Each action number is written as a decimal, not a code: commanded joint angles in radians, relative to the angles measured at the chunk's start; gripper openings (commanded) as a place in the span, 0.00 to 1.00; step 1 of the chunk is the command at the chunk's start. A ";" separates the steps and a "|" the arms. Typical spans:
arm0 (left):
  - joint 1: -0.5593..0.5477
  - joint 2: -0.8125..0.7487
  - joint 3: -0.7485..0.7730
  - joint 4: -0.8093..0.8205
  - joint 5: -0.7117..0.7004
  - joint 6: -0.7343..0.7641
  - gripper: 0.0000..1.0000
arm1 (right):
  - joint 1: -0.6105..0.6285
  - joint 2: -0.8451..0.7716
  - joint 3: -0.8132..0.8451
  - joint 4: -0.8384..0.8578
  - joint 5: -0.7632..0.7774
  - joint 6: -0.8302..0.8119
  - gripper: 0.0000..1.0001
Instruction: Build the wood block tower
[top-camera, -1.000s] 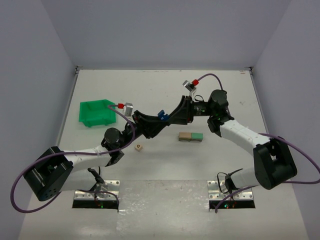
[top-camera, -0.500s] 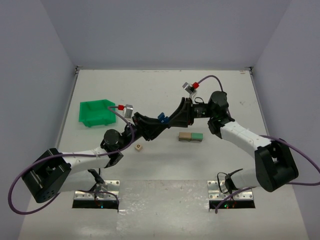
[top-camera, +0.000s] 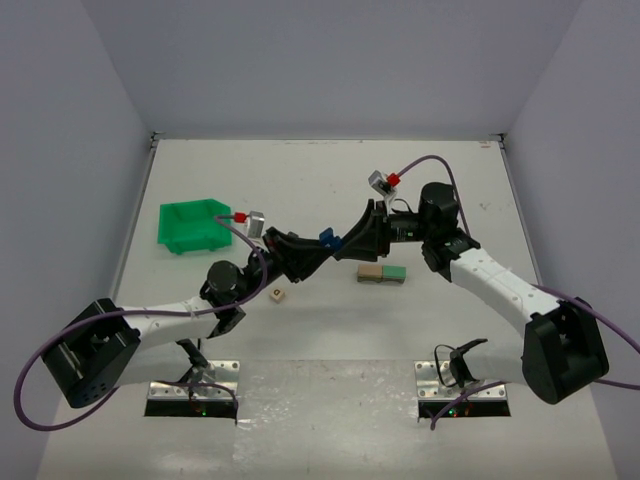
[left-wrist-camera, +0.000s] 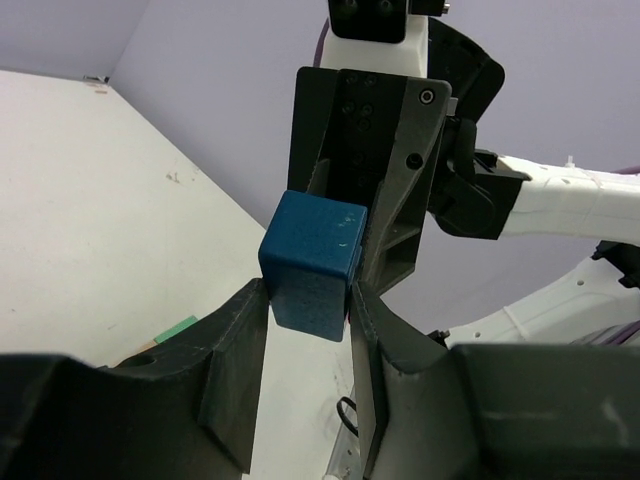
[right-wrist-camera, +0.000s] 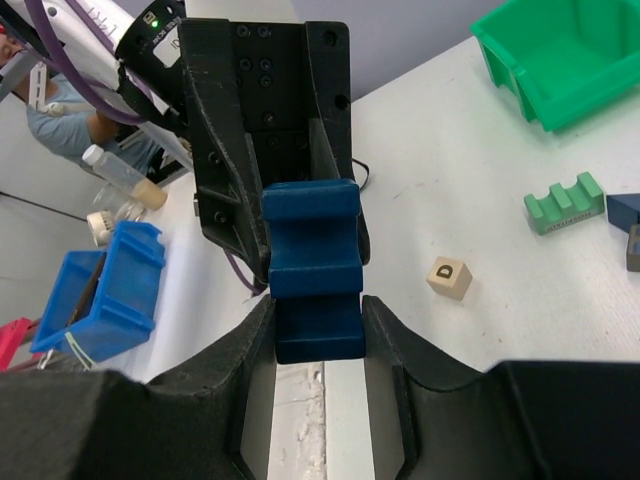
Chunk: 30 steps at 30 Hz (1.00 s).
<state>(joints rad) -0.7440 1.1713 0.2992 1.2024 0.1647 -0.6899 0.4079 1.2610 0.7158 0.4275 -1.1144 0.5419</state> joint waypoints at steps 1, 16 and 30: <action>0.025 -0.048 0.019 0.205 -0.160 0.016 0.00 | -0.014 -0.023 0.014 -0.093 -0.044 -0.056 0.36; 0.013 -0.060 0.259 -0.463 -0.224 0.163 0.00 | -0.013 -0.140 0.062 -0.406 0.291 -0.212 0.99; -0.165 0.246 0.701 -1.502 -0.753 0.325 0.00 | -0.012 -0.242 0.135 -0.752 1.213 -0.230 0.99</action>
<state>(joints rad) -0.8639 1.3176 0.9522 0.0381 -0.4375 -0.3967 0.4004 0.9877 0.7789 -0.2275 -0.1826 0.3313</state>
